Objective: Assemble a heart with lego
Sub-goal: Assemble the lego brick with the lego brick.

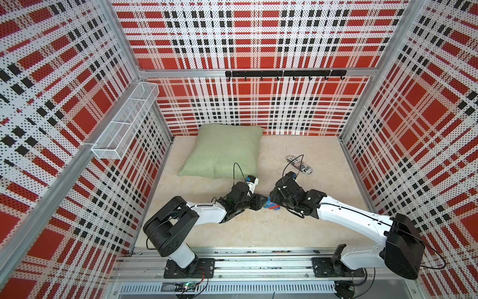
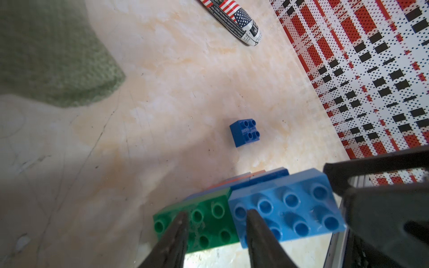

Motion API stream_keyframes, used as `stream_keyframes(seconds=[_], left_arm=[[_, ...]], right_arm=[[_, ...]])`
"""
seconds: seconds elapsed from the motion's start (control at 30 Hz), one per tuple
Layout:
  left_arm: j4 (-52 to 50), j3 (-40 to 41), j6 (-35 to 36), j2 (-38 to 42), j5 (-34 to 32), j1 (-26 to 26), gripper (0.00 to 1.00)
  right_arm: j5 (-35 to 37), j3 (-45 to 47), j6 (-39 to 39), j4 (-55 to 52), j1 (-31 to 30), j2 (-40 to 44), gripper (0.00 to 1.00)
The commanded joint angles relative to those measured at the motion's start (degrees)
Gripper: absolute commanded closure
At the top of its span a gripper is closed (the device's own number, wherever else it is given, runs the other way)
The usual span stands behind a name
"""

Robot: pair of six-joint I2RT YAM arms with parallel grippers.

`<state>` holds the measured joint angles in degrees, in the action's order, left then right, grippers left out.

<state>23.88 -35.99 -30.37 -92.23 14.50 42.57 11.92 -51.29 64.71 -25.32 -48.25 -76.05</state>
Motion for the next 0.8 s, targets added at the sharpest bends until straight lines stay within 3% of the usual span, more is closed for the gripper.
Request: stream_keyframes(seconds=[0.0, 0.1, 0.2, 0.37, 0.77], left_arm=[[-0.83, -1.53, 1.07, -0.88, -0.53, 0.40, 0.54], [-1.00, -1.96, 1.19, -1.09, -0.55, 0.41, 0.54], [-1.24, -2.16, 1.47, -1.49, -0.86, 0.33, 0.54], [-1.47, -2.33, 1.62, -1.99, -0.97, 0.35, 0.54], [-1.64, -2.68, 1.70, -3.08, -0.97, 0.35, 0.54]], right_arm=[[2.03, 0.88, 0.59, -1.38, -0.35, 2.67, 0.39], [0.34, 2.65, 1.25, -0.27, 0.52, 3.94, 0.25], [-5.16, 6.16, 2.04, 3.57, 2.87, 4.30, 0.19], [-11.68, 7.59, 0.77, 10.11, 4.83, 3.05, 0.19], [-13.15, 5.83, -0.34, 10.91, 6.08, -1.71, 0.33]])
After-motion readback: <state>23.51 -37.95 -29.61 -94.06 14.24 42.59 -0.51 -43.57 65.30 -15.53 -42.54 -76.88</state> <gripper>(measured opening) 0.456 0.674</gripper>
